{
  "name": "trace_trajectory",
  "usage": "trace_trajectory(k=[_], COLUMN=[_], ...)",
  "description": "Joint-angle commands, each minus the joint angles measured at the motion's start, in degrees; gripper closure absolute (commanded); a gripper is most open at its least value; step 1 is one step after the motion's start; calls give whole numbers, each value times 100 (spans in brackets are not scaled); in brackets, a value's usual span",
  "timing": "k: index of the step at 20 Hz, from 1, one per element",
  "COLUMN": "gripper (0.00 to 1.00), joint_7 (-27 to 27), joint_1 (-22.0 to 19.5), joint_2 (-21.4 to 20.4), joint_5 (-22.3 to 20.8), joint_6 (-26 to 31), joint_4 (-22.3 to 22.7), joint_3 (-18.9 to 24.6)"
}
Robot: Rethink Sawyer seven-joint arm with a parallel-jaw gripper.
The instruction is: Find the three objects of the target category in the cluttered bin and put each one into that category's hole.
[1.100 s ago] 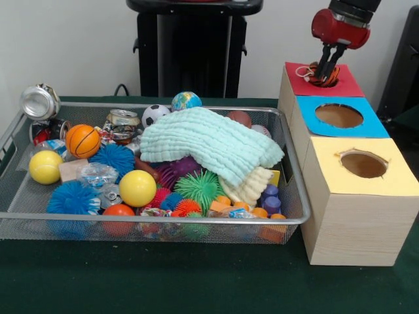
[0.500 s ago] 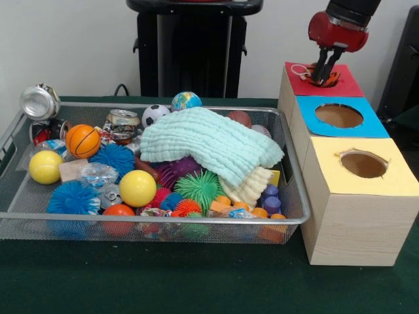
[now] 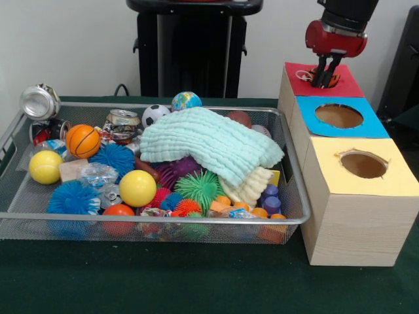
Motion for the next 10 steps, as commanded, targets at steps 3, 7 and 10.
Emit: trace_trajectory(k=[3,7,10], gripper=[100,100,100], joint_7=[1317,1191,1056], joint_1=[-265,-300,-324], joint_2=[826,814,829], joint_5=[63,41,-6], joint_6=[-369,-5,349], joint_4=[641,603,536], joint_3=[1162,1170,1181])
